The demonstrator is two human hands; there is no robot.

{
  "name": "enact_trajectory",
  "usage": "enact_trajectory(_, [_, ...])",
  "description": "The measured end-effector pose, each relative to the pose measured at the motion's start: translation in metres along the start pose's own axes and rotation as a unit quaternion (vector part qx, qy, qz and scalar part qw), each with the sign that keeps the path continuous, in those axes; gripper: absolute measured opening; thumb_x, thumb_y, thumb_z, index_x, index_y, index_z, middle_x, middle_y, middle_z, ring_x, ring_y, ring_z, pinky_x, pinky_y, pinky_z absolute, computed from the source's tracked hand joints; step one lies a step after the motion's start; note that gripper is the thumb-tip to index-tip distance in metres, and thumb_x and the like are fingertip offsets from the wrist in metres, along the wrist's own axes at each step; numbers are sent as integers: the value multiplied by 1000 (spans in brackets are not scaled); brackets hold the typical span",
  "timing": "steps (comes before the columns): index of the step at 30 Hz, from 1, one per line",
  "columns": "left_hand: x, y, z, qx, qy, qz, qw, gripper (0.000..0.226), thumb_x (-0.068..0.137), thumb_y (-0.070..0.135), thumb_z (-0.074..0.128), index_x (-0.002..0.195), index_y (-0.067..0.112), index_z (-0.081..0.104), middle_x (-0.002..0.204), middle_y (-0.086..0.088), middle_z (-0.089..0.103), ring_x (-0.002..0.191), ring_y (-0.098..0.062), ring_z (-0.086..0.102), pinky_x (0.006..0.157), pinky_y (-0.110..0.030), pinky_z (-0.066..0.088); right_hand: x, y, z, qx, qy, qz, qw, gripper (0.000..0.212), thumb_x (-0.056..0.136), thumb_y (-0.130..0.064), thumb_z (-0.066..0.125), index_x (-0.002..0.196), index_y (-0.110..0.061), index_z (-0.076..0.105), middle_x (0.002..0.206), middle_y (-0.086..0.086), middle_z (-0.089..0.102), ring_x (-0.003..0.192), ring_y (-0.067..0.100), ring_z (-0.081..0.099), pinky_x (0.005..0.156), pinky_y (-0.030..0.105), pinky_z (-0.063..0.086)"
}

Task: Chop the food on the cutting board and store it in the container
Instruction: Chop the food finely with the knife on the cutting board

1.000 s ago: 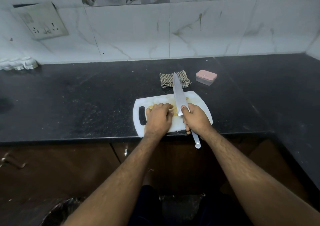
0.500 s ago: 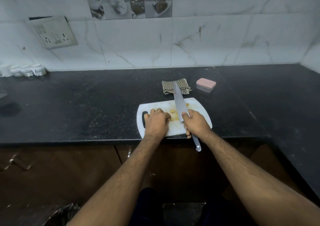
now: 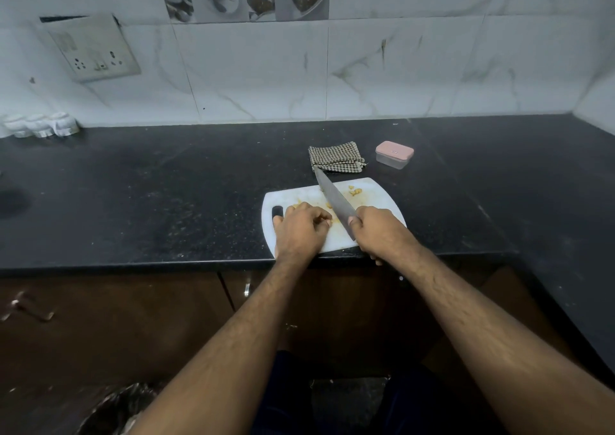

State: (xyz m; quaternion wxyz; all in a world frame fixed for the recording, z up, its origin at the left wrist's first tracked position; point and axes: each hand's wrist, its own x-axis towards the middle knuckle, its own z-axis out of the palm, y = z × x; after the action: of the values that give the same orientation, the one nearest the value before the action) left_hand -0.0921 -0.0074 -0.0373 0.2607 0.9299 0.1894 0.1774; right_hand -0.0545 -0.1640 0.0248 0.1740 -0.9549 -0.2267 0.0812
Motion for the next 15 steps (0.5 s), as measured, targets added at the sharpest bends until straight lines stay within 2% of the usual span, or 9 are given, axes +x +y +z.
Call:
enact_trajectory(5, [0,-4,0,-36,27,-30,999,16,91,39,69,101,31,78,103,16,68,109,-11,51,96,-39,30,-2,-6,-2,-44,-26,9,999,30,105,-37,40,115,-16,59,82,2,59,69,19,63,66,39,61])
enact_trajectory(7, [0,-4,1,-38,29,-37,998,17,90,40,70,101,30,79,104,16,70,109,-12,50,97,-38,30,-3,-6,-1,-56,-28,10,998,31,105,-37,42,117,-16,60,81,0,55,73,20,61,71,40,60])
enact_trajectory(11, [0,-4,2,-30,31,-36,998,16,91,41,70,99,30,79,104,14,70,108,-13,51,99,-40,33,-7,-3,-1,-83,-27,4,996,31,104,-36,43,118,-15,61,81,-1,51,72,19,58,69,35,55])
enact_trajectory(15, [0,-3,2,-21,31,-36,999,16,92,40,68,101,31,78,106,13,69,108,-14,50,100,-41,33,-10,-5,-4,-113,-39,2,993,32,105,-36,42,123,-16,59,92,0,53,85,19,57,76,35,53])
